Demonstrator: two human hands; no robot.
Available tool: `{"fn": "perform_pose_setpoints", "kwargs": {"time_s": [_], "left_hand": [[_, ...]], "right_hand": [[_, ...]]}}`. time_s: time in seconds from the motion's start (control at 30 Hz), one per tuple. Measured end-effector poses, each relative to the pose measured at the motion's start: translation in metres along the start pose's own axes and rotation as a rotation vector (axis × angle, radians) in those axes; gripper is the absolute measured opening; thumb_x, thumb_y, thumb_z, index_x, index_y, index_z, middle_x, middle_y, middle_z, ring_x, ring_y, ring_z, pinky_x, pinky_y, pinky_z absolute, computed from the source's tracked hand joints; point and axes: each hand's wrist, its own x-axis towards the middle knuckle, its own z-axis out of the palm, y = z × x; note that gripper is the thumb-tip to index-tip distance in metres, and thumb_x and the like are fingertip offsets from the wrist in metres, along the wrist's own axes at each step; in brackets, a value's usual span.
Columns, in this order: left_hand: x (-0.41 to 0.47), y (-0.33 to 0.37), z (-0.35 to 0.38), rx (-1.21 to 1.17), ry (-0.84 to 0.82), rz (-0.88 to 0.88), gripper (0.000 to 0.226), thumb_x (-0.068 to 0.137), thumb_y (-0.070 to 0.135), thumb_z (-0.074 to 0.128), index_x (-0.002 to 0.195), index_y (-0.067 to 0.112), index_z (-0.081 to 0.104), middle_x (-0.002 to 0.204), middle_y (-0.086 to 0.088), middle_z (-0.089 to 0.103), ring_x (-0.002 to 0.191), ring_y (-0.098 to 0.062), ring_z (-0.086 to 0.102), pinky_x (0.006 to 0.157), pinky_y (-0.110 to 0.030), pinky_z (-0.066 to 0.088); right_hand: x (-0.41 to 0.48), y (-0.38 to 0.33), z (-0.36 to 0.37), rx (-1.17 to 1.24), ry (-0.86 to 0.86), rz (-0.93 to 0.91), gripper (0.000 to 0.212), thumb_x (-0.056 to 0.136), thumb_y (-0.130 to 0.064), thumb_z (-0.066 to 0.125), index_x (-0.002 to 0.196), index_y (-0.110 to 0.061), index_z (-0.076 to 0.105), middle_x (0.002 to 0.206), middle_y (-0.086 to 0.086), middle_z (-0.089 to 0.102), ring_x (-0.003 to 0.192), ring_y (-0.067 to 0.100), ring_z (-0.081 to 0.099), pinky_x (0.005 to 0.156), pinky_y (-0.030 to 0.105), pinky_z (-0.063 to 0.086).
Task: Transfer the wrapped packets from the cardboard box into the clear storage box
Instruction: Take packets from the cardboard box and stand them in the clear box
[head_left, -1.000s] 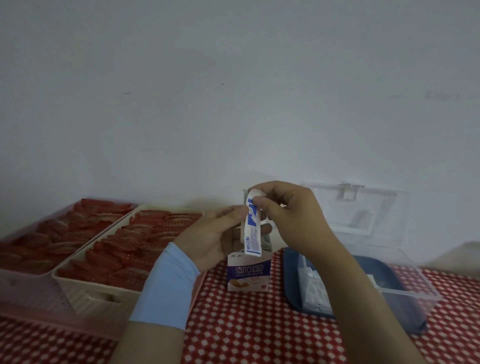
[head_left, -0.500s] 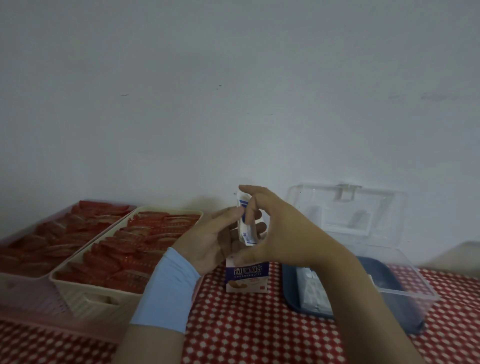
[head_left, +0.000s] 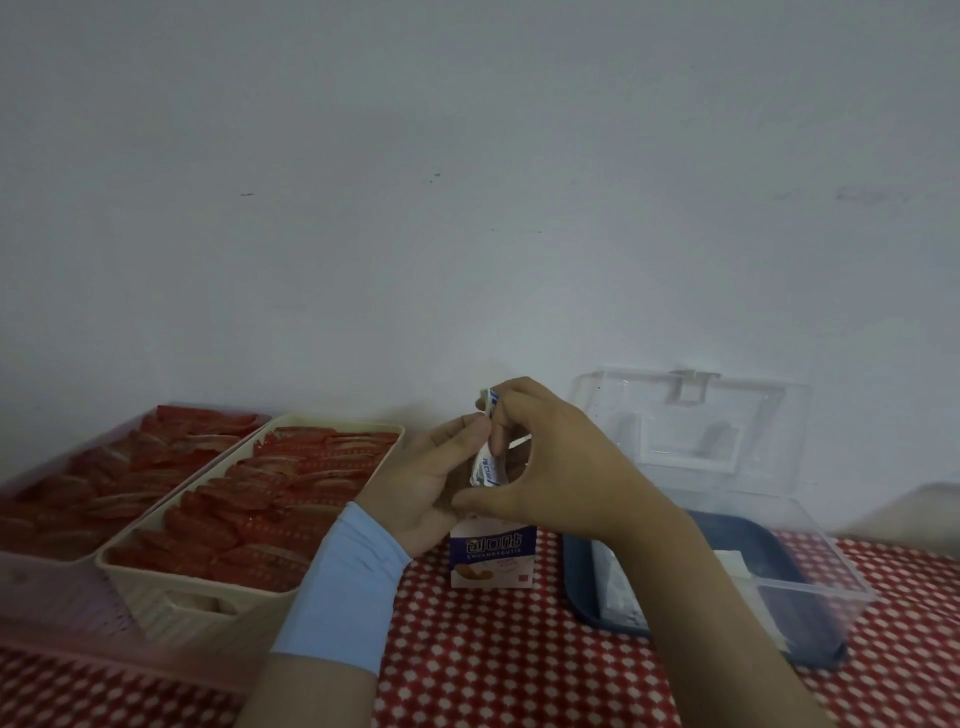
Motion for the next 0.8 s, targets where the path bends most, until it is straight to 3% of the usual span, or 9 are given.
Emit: {"fn": "perform_pose_setpoints", "kwargs": {"time_s": [0.17, 0.3, 0.33, 0.4, 0.47, 0.53, 0.6, 0.7, 0.8], "left_hand": [[0.002, -0.002, -0.002, -0.052, -0.013, -0.008, 0.028, 0.091, 0.019, 0.063, 0.113, 0.002, 0.060, 0.101, -0.016, 0.069, 0.090, -0.026, 0.070, 0.074, -0.034, 0.060], [0.002, -0.004, 0.000, -0.004, -0.002, -0.010, 0.019, 0.085, 0.021, 0.069, 0.097, 0.006, 0.066, 0.091, -0.014, 0.065, 0.080, -0.023, 0.068, 0.070, -0.032, 0.059], [0.001, -0.004, 0.003, -0.004, -0.002, -0.006, 0.016, 0.087, 0.020, 0.067, 0.094, 0.006, 0.065, 0.090, -0.014, 0.063, 0.079, -0.023, 0.068, 0.068, -0.032, 0.058], [0.000, -0.004, 0.009, -0.017, -0.004, 0.001, 0.021, 0.091, 0.015, 0.061, 0.105, 0.000, 0.061, 0.100, -0.018, 0.064, 0.089, -0.027, 0.071, 0.074, -0.036, 0.060], [-0.002, -0.004, 0.017, -0.015, -0.008, 0.013, 0.043, 0.091, 0.013, 0.058, 0.125, -0.012, 0.052, 0.109, -0.021, 0.066, 0.098, -0.031, 0.071, 0.079, -0.040, 0.061], [-0.006, -0.004, 0.027, -0.018, -0.017, 0.005, 0.055, 0.088, 0.013, 0.057, 0.134, -0.015, 0.043, 0.110, -0.021, 0.069, 0.094, -0.033, 0.072, 0.077, -0.040, 0.062], [-0.010, -0.004, 0.035, -0.021, -0.032, -0.028, 0.049, 0.088, 0.014, 0.055, 0.132, -0.006, 0.048, 0.116, -0.016, 0.071, 0.095, -0.036, 0.073, 0.072, -0.038, 0.062], [-0.015, -0.008, 0.050, 0.018, -0.028, -0.072, 0.029, 0.086, 0.015, 0.054, 0.111, 0.001, 0.054, 0.114, -0.011, 0.074, 0.094, -0.035, 0.074, 0.067, -0.034, 0.061], [-0.018, -0.016, 0.062, 0.023, -0.016, -0.086, 0.024, 0.088, 0.013, 0.053, 0.108, 0.001, 0.059, 0.112, -0.011, 0.074, 0.092, -0.034, 0.074, 0.065, -0.034, 0.061]], "right_hand": [[-0.003, 0.001, -0.006, 0.081, -0.034, 0.054, 0.051, 0.055, -0.032, 0.097, 0.081, -0.020, 0.055, 0.137, -0.021, 0.045, 0.096, 0.004, 0.066, 0.074, 0.027, 0.059], [-0.007, -0.002, -0.008, 0.050, -0.050, 0.049, 0.050, 0.056, -0.034, 0.095, 0.077, -0.023, 0.052, 0.114, -0.015, 0.058, 0.087, 0.009, 0.066, 0.072, 0.034, 0.058], [-0.009, -0.003, -0.009, 0.046, -0.048, 0.057, 0.049, 0.057, -0.036, 0.095, 0.076, -0.024, 0.051, 0.114, -0.016, 0.057, 0.086, 0.008, 0.066, 0.073, 0.033, 0.058], [-0.015, -0.004, -0.014, 0.121, -0.018, 0.105, 0.038, 0.067, -0.034, 0.090, 0.079, -0.024, 0.056, 0.122, -0.021, 0.054, 0.093, 0.001, 0.064, 0.077, 0.023, 0.056], [-0.019, -0.007, -0.022, 0.334, 0.048, 0.174, 0.017, 0.086, -0.025, 0.076, 0.096, -0.024, 0.062, 0.131, -0.023, 0.053, 0.105, -0.001, 0.062, 0.078, 0.020, 0.056], [-0.019, -0.006, -0.032, 0.461, 0.114, 0.227, 0.025, 0.099, -0.015, 0.059, 0.121, -0.026, 0.060, 0.128, -0.011, 0.060, 0.104, 0.010, 0.066, 0.071, 0.025, 0.058], [-0.017, -0.003, -0.040, 0.392, 0.122, 0.276, 0.034, 0.103, -0.011, 0.050, 0.133, -0.024, 0.057, 0.116, -0.004, 0.068, 0.094, 0.008, 0.070, 0.073, 0.024, 0.057], [-0.021, -0.002, -0.053, 0.247, 0.089, 0.315, 0.023, 0.102, -0.014, 0.052, 0.114, -0.022, 0.071, 0.098, -0.005, 0.076, 0.086, 0.008, 0.073, 0.082, 0.028, 0.056], [-0.030, -0.002, -0.066, 0.241, 0.079, 0.321, 0.019, 0.100, -0.013, 0.058, 0.102, -0.018, 0.076, 0.091, -0.003, 0.077, 0.081, 0.012, 0.075, 0.082, 0.033, 0.059]]}}
